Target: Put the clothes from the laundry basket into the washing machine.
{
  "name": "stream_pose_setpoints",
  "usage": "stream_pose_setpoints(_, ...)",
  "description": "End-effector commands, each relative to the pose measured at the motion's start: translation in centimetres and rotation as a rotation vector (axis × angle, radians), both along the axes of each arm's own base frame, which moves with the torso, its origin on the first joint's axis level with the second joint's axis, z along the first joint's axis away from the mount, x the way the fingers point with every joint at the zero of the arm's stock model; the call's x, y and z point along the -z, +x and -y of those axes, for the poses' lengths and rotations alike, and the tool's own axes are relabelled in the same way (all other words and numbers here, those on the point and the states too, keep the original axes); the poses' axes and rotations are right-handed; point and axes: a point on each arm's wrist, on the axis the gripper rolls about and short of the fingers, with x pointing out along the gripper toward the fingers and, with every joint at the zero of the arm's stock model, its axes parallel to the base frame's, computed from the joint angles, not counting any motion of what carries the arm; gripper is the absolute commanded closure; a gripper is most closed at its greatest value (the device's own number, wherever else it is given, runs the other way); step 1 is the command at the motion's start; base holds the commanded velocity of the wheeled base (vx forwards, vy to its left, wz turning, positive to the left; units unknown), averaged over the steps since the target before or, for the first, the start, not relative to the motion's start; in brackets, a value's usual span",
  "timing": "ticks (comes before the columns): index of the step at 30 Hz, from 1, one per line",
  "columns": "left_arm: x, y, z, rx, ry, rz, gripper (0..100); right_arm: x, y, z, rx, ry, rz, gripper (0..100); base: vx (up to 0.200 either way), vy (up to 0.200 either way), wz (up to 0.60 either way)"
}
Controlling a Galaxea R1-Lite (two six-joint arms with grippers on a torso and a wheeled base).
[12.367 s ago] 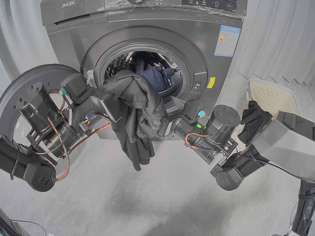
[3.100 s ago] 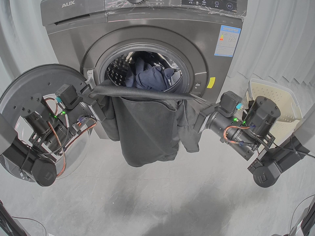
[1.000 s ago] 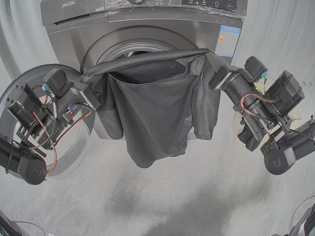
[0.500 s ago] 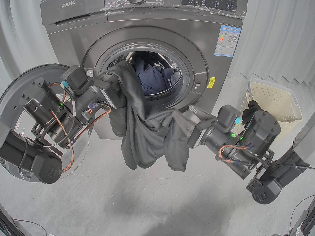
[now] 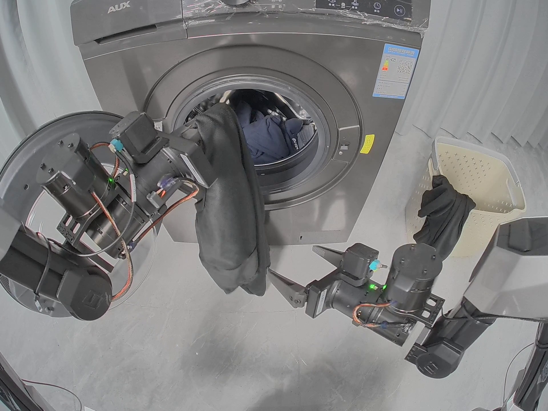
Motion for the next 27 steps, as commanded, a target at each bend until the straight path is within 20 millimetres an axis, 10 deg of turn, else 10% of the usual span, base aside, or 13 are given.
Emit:
stream_pose_setpoints(1,-0.2,-0.5,0.3,0.017,-0.002,0.005,100,2.3,1.9,-1.4,0.009,-0.019,-0.016,0,0.0,0.0,0.0)
stream_pose_setpoints(27,-1.0,-2.2,1.2,0.068,-0.012,0.028,100,5.2,10.4,-7.5,0.052,0.086,0.133,0,0.0,0.0,0.0)
